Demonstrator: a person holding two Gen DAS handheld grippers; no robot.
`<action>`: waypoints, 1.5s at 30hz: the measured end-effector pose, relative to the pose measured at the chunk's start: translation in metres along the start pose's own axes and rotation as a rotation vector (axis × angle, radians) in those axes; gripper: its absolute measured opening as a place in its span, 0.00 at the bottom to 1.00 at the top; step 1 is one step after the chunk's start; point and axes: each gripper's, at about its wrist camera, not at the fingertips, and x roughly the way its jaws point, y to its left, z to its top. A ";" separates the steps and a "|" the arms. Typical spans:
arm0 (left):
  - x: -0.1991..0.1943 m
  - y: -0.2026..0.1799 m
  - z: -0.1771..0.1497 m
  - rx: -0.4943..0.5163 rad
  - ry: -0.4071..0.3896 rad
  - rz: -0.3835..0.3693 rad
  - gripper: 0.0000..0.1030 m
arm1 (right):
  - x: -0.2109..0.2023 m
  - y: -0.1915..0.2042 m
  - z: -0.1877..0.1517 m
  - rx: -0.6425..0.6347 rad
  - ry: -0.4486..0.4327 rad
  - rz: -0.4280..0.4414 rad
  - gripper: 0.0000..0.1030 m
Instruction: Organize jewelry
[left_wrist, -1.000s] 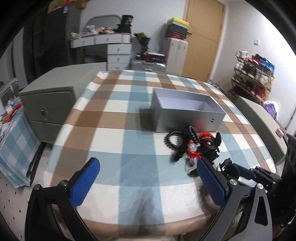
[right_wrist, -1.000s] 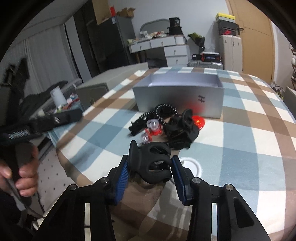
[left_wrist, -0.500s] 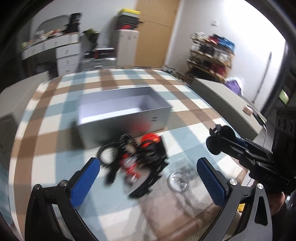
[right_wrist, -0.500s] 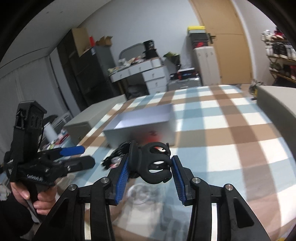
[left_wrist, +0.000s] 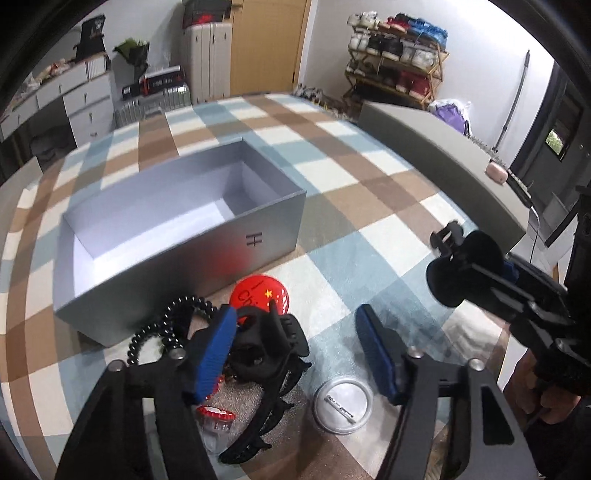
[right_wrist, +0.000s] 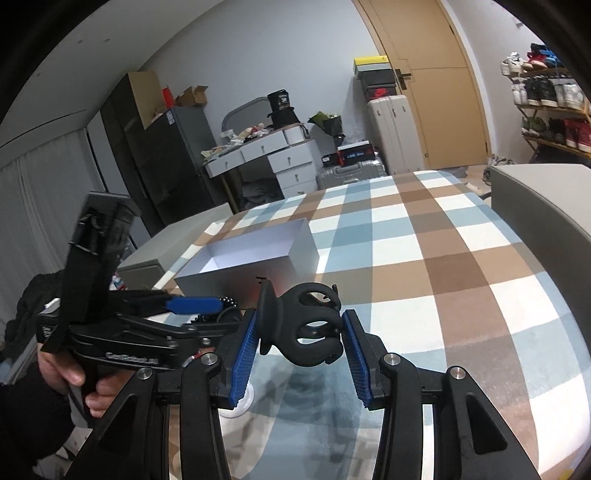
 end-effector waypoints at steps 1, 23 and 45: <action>0.000 0.000 -0.002 0.006 0.006 0.016 0.54 | 0.002 -0.001 0.001 -0.001 -0.001 0.001 0.43; -0.011 -0.015 0.004 0.107 -0.004 0.138 0.02 | 0.000 0.000 0.003 0.008 -0.022 -0.002 0.43; -0.073 0.016 0.053 0.034 -0.272 0.086 0.02 | 0.032 0.030 0.072 -0.020 -0.039 0.131 0.43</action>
